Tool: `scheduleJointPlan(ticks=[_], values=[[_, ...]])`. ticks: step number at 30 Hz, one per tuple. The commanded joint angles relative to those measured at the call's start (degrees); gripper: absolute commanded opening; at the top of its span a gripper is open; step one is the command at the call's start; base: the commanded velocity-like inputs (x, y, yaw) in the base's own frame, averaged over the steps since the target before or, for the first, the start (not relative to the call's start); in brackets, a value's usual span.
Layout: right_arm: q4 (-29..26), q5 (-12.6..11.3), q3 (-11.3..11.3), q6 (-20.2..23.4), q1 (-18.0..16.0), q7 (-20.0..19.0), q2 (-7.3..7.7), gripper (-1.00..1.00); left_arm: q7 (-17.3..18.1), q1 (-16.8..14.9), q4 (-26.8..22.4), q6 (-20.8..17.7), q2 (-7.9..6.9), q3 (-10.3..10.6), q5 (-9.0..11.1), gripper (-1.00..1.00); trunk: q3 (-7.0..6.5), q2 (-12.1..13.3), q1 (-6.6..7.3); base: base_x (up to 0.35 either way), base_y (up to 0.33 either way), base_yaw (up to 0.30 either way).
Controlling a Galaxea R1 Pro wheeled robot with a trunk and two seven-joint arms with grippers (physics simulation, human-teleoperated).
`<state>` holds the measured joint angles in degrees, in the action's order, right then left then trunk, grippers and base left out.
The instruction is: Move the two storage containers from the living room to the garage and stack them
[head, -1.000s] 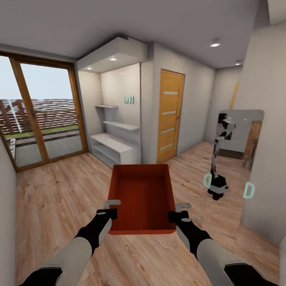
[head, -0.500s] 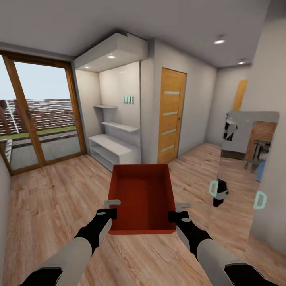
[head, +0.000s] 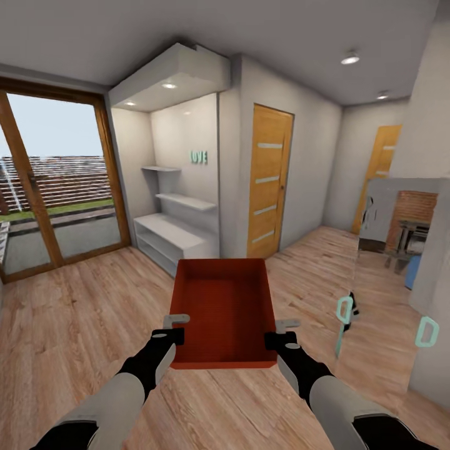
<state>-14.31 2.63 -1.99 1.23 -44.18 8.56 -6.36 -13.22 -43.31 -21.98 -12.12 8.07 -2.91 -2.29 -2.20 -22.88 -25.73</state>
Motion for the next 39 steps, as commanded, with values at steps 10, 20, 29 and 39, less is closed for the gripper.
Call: scheduleJointPlan(ticks=[10, 20, 29, 39], values=[[0.16, -0.7, 0.23, 0.17, 0.01, -0.13, -0.44, -1.0, 0.13, 0.0, -0.24, 3.07, 0.1, -0.34, -0.25, -1.0, 0.03, -0.04, -0.05, 0.322, 0.0, -0.227], [0.16, -0.7, 0.23, 0.18, -0.01, -0.19, -0.48, -1.0, 0.13, 0.0, -0.25, 3.07, 0.1, -0.34, -0.25, -1.0, 0.03, -0.04, -0.05, 0.322, 0.0, -0.214], [0.16, -0.7, 0.23, 0.1, 0.0, -0.21, -0.42, -1.0, 0.13, -0.01, -0.25, 3.07, 0.1, -0.34, -0.25, -1.0, 0.03, -0.04, -0.05, 0.322, 0.0, -0.045], [0.16, -0.7, 0.23, 0.11, 0.02, -0.18, -0.41, -1.0, 0.13, 0.02, -0.28, 3.07, 0.1, -0.34, -0.25, -1.0, 0.03, -0.04, -0.05, 0.322, 0.0, -0.001]])
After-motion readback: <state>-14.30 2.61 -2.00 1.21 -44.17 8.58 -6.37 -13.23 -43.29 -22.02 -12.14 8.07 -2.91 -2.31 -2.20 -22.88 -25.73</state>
